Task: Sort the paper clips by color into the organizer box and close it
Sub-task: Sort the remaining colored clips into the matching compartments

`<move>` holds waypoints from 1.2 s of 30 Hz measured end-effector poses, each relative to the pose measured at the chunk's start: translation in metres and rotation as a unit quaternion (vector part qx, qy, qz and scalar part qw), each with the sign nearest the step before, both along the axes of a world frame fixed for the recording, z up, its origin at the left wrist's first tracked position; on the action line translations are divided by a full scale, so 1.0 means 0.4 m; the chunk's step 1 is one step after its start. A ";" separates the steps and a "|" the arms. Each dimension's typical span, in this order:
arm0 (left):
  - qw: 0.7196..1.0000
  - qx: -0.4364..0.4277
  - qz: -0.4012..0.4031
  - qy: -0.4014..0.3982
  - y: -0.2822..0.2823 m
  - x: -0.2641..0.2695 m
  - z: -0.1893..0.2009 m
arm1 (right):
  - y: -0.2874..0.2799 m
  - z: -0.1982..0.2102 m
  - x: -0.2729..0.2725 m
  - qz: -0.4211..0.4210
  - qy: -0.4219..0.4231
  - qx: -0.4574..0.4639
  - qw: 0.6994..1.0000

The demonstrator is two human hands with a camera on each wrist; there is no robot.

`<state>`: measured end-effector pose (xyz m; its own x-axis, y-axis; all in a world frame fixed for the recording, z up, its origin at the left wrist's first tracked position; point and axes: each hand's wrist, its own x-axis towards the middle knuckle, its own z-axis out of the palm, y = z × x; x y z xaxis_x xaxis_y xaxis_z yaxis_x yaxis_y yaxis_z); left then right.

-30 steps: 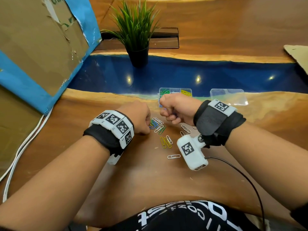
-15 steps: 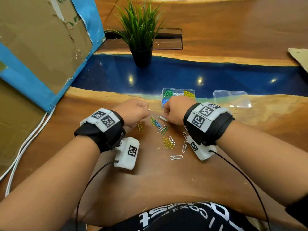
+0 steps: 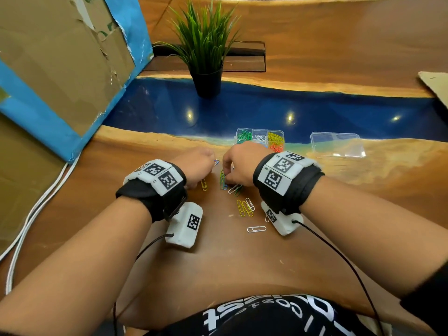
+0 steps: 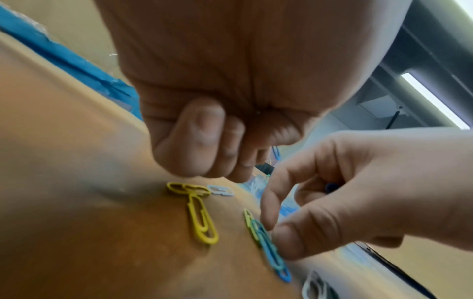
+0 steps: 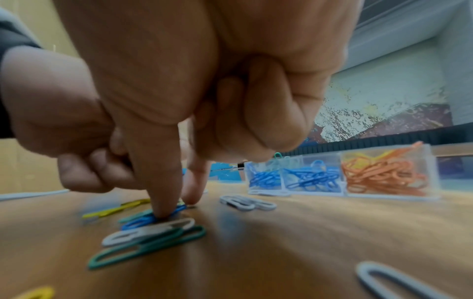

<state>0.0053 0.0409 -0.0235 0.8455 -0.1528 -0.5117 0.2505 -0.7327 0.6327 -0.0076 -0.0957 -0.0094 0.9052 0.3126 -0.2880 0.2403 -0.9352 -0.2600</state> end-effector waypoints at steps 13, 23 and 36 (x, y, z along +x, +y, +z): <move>0.990 -0.120 0.067 -0.014 -0.011 0.018 -0.007 | 0.018 0.006 -0.022 -0.017 -0.016 -0.059 0.998; 0.987 -0.151 0.056 -0.010 -0.032 0.023 0.007 | 0.039 0.024 -0.039 -0.012 0.026 -0.086 0.996; 0.981 -0.173 0.085 -0.025 -0.087 0.052 0.045 | -0.004 0.024 -0.032 -0.025 0.031 -0.012 0.999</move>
<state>0.0262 0.0061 -0.0056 0.8967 -0.1643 -0.4109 0.3127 -0.4218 0.8510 -0.0202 -0.0973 0.0001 0.8998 0.2597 -0.3506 0.1776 -0.9520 -0.2494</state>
